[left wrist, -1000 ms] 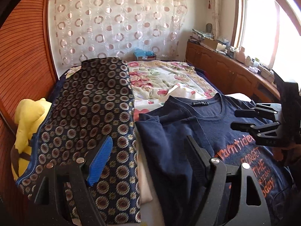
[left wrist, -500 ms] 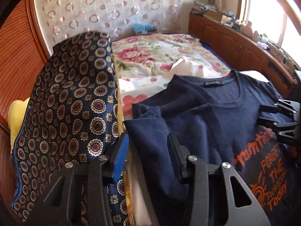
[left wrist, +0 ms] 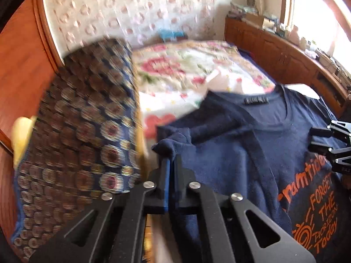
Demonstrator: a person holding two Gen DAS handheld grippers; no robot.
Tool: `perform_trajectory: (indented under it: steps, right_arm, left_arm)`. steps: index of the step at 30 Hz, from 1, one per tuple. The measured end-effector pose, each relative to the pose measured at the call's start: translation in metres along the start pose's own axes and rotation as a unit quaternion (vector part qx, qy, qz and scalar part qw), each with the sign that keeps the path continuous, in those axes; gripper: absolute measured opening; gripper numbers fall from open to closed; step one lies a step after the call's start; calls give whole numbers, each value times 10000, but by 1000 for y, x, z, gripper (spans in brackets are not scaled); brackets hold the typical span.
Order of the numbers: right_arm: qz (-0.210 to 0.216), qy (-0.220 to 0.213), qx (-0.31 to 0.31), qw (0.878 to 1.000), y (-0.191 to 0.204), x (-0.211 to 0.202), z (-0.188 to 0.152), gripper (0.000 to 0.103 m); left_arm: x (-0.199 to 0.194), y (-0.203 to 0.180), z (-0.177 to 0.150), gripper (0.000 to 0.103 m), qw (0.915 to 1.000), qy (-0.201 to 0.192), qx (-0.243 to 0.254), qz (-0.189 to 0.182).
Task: Fold small clothes
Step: 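Regrasp the folded side with the left tool and fold it further inward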
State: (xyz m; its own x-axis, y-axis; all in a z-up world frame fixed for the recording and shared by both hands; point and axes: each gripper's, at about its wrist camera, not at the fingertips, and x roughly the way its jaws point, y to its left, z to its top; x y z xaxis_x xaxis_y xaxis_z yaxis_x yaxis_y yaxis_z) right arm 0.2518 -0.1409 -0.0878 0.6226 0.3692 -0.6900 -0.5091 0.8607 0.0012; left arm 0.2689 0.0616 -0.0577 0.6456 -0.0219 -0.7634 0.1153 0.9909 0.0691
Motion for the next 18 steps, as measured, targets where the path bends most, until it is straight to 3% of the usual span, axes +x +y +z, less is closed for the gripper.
perform_trajectory:
  steps: [7, 12, 17, 18]
  right_arm:
    - [-32, 17, -13, 10000, 2, 2, 1, 44]
    - [-72, 35, -45, 10000, 5, 2, 2, 44]
    - [-62, 37, -43, 10000, 4, 1, 2, 44]
    - [-58, 37, -39, 10000, 4, 1, 2, 44]
  left_arm:
    - [-53, 35, 15, 3, 9956, -740, -180, 544]
    - [-48, 61, 17, 3, 9952, -642, -256, 696]
    - [-41, 57, 8, 4, 9957, -609, -344, 603]
    - [-44, 57, 7, 8, 9955, -649, -366, 579]
